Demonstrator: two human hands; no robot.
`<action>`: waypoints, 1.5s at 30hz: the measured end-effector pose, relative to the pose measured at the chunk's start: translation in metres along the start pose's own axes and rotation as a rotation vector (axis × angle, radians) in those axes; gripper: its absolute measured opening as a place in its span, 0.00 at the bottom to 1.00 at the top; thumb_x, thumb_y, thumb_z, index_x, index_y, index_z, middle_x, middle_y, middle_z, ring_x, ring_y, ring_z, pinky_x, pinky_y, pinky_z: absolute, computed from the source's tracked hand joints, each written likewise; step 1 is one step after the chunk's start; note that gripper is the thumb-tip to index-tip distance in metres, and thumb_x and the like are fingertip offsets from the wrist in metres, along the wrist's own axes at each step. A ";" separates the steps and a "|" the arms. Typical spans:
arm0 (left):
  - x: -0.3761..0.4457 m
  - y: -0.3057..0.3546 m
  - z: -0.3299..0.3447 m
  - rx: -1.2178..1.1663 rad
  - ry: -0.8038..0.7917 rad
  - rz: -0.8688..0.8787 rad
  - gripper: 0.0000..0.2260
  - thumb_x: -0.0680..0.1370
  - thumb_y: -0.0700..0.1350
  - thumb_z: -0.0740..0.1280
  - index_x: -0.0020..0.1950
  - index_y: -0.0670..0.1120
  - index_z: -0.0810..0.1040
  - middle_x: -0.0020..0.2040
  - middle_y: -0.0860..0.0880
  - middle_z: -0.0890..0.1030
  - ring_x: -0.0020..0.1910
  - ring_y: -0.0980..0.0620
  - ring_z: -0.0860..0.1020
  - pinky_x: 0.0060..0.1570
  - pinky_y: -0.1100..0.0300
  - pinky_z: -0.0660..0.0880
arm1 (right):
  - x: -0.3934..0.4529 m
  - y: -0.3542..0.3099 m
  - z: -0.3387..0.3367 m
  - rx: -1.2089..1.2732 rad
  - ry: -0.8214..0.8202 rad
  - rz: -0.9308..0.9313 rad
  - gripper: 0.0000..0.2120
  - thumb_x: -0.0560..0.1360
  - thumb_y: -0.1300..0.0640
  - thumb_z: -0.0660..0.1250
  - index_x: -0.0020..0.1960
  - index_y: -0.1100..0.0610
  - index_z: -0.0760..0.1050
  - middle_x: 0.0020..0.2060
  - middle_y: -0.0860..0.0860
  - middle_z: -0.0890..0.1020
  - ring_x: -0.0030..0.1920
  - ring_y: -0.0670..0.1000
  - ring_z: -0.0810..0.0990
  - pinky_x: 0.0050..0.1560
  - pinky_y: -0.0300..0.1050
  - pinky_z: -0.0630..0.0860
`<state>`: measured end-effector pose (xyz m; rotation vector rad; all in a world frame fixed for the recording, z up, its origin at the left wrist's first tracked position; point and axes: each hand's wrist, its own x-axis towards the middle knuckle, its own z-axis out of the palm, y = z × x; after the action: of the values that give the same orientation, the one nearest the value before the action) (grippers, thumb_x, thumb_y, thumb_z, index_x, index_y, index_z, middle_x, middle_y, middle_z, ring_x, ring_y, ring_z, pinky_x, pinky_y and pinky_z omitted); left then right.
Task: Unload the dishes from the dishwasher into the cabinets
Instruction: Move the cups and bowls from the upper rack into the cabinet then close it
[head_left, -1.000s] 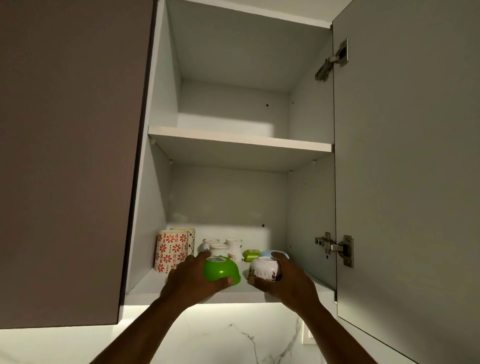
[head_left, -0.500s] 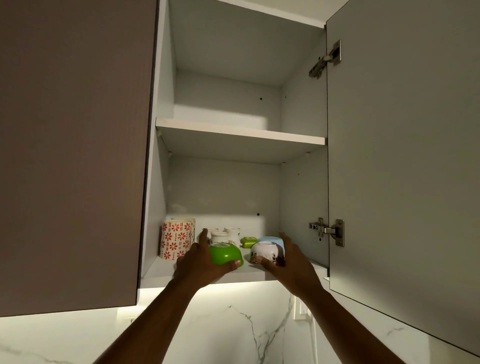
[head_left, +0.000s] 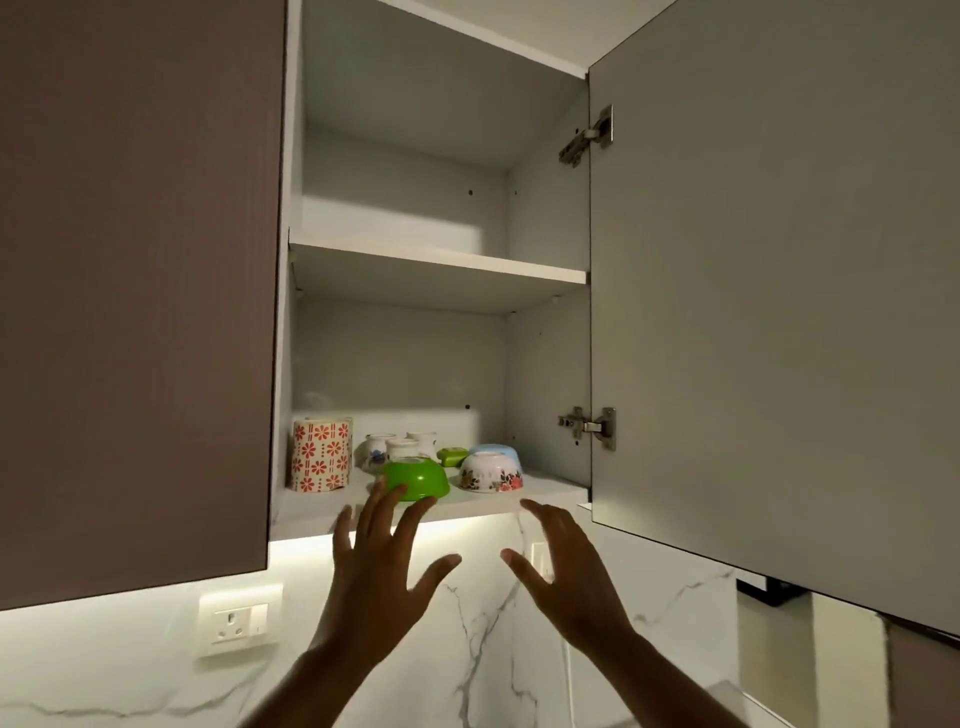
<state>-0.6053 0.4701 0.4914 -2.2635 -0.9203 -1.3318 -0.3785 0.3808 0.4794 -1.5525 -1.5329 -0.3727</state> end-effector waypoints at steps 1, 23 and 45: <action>-0.008 0.006 -0.002 0.000 -0.030 -0.001 0.32 0.76 0.72 0.51 0.72 0.54 0.68 0.75 0.49 0.66 0.77 0.47 0.60 0.72 0.39 0.59 | -0.006 -0.002 -0.004 -0.017 0.004 -0.018 0.31 0.76 0.28 0.56 0.75 0.37 0.56 0.73 0.41 0.67 0.72 0.42 0.66 0.71 0.47 0.69; -0.047 0.242 -0.139 0.138 -0.074 -0.210 0.43 0.70 0.77 0.45 0.76 0.52 0.62 0.78 0.45 0.62 0.78 0.45 0.59 0.71 0.38 0.58 | -0.123 -0.012 -0.264 -0.062 0.236 -0.205 0.32 0.76 0.34 0.61 0.75 0.47 0.63 0.71 0.50 0.72 0.70 0.51 0.71 0.67 0.52 0.73; -0.045 0.338 -0.171 -0.116 -0.142 -0.271 0.38 0.72 0.72 0.56 0.77 0.54 0.59 0.78 0.49 0.60 0.76 0.49 0.61 0.72 0.44 0.60 | -0.142 0.060 -0.373 0.117 0.387 0.308 0.41 0.76 0.45 0.69 0.80 0.55 0.51 0.75 0.58 0.66 0.70 0.62 0.70 0.64 0.57 0.71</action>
<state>-0.4970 0.1074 0.5435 -2.4143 -1.2668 -1.3785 -0.2140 0.0210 0.5576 -1.4921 -0.9853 -0.3731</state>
